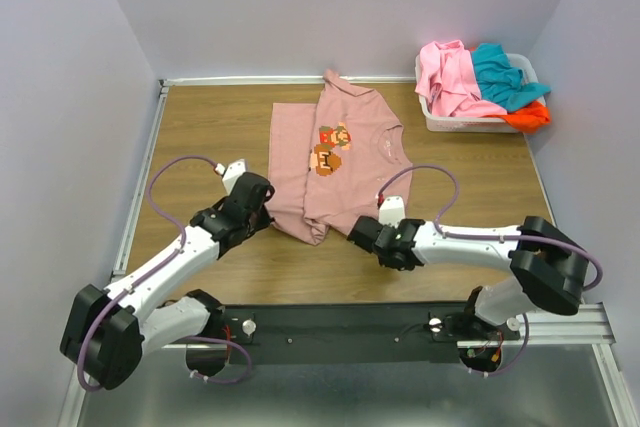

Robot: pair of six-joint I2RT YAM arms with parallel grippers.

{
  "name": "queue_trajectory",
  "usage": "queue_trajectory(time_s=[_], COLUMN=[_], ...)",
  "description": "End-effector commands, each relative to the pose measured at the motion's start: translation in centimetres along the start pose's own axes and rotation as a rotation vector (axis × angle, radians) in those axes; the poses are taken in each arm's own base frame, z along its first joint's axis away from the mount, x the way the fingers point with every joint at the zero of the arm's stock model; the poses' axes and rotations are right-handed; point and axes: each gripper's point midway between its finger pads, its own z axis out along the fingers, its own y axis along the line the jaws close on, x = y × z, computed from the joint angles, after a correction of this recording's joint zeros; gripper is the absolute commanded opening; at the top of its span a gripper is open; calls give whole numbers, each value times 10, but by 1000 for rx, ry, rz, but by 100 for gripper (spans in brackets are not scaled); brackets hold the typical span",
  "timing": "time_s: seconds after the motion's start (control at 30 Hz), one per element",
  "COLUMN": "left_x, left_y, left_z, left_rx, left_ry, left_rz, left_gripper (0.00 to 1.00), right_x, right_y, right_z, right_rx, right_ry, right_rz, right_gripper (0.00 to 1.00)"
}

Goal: Fold and stack the t-shirts
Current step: Flatten the tshirt out

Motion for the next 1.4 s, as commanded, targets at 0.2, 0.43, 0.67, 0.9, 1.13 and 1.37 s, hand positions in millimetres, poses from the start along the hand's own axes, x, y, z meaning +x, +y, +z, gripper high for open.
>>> queue_trajectory(time_s=[0.2, 0.43, 0.67, 0.9, 1.13, 1.37], left_x=[-113, -228, -326, -368, -356, -306], left_y=[-24, -50, -82, -91, -94, -76], left_z=[10, -17, -135, -289, -473, -572], left_rx=[-32, 9, 123, 278, 590, 802], left_ry=[-246, -450, -717, -984, -1253, -1392], left_rz=[-3, -45, -75, -83, -22, 36], left_gripper=[0, 0, 0, 0, 0, 0], right_x=[-159, -266, -359, -390, -370, -323], right_y=[-110, -165, -205, -245, -257, -264], right_z=[-11, -32, -135, -280, -436, -544], right_rx=[226, 191, 222, 166, -98, -288], right_ry=[-323, -490, -750, -1048, -1370, -1588], right_rz=[346, 410, 418, 472, 438, 365], right_gripper=[0, 0, 0, 0, 0, 0])
